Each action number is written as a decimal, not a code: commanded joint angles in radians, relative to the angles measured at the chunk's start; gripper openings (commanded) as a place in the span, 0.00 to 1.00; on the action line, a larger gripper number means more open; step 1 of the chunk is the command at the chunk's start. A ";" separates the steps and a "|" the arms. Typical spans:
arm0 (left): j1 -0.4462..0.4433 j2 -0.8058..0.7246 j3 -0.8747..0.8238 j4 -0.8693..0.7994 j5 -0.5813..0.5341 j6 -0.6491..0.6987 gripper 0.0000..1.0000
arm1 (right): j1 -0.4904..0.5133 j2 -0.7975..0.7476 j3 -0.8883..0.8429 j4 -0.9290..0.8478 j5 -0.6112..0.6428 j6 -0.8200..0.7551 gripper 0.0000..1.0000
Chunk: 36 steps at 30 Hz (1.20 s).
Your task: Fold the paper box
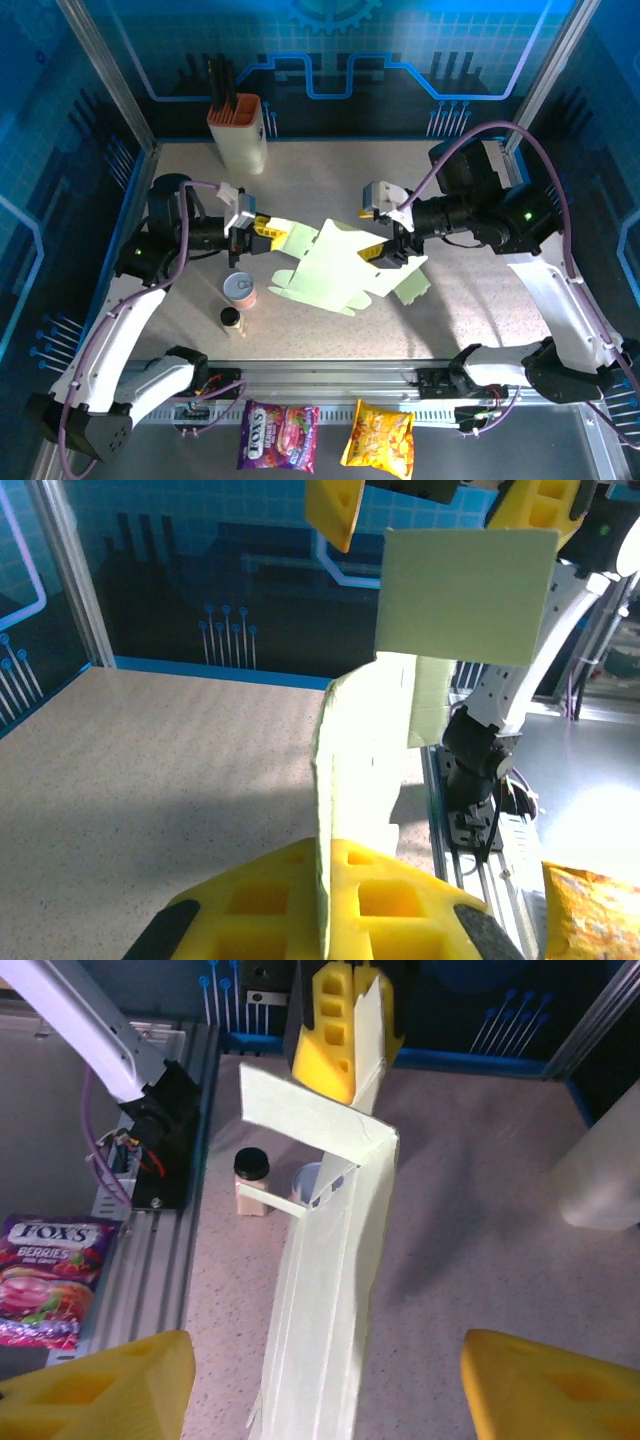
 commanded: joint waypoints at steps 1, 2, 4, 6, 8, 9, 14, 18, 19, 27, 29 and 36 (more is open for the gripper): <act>-0.015 -0.025 -0.024 -0.031 0.071 0.132 0.00 | 0.040 0.033 0.038 -0.117 0.104 0.027 0.70; -0.019 -0.034 -0.038 -0.023 0.067 0.146 0.00 | 0.047 0.042 0.045 -0.128 0.116 0.035 0.69; -0.024 -0.044 -0.054 -0.007 0.049 0.146 0.00 | 0.058 0.053 0.055 -0.146 0.108 0.049 0.66; -0.027 -0.046 -0.056 -0.011 0.040 0.148 0.00 | 0.072 0.062 0.056 -0.155 0.104 0.068 0.62; -0.031 -0.047 -0.057 -0.014 0.031 0.151 0.00 | 0.087 0.073 0.056 -0.162 0.104 0.086 0.55; -0.033 -0.048 -0.059 -0.014 0.025 0.151 0.00 | 0.096 0.077 0.054 -0.159 0.107 0.092 0.51; -0.040 -0.042 -0.064 -0.017 0.005 0.153 0.00 | 0.136 0.088 0.013 -0.135 0.113 0.127 0.41; -0.040 -0.044 -0.069 -0.006 0.005 0.156 0.00 | 0.154 0.095 -0.009 -0.130 0.124 0.132 0.34; -0.042 -0.042 -0.069 -0.001 0.005 0.156 0.00 | 0.157 0.098 -0.014 -0.130 0.128 0.132 0.31; -0.043 -0.038 -0.077 0.014 -0.005 0.150 0.00 | 0.161 0.114 -0.031 -0.129 0.137 0.130 0.16; -0.042 -0.038 -0.079 0.012 -0.009 0.151 0.00 | 0.161 0.118 -0.035 -0.132 0.139 0.129 0.15; -0.043 -0.044 -0.085 0.041 -0.051 0.122 0.18 | 0.156 0.107 -0.050 -0.108 0.149 0.132 0.05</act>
